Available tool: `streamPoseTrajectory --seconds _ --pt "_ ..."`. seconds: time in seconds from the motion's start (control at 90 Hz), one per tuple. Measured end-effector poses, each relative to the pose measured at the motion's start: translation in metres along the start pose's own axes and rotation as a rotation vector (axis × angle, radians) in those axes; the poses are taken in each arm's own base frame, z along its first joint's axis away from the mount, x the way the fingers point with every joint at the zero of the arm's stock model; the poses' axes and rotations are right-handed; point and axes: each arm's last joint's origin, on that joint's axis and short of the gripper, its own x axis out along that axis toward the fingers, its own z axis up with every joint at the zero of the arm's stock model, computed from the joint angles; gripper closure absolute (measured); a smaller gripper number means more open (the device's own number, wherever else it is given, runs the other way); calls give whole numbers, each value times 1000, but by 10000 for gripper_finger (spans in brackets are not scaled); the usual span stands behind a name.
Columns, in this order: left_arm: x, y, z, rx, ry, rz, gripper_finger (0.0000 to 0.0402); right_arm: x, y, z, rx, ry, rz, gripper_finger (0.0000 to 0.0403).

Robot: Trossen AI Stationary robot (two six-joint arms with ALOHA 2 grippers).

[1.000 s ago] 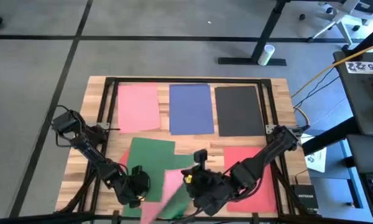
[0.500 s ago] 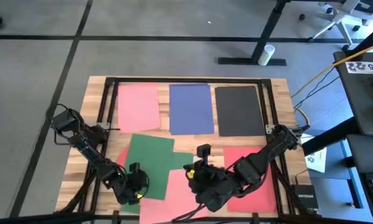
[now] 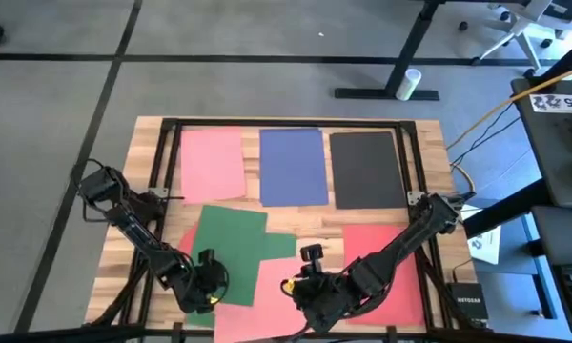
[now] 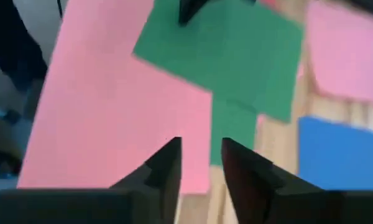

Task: Organize paper
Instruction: Stack the pink paper on top of the other pink paper on the table

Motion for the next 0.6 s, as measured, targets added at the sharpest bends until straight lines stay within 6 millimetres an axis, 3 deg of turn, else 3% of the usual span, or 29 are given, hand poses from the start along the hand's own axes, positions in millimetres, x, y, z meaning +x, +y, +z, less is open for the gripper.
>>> streamPoseTrajectory --seconds 0.289,0.6 --pt "0 0 0 2 0 -5 401 49 39 -37 -63 34 177 256" --pt "0 0 0 1 1 -5 401 41 65 -45 -3 -3 227 256"
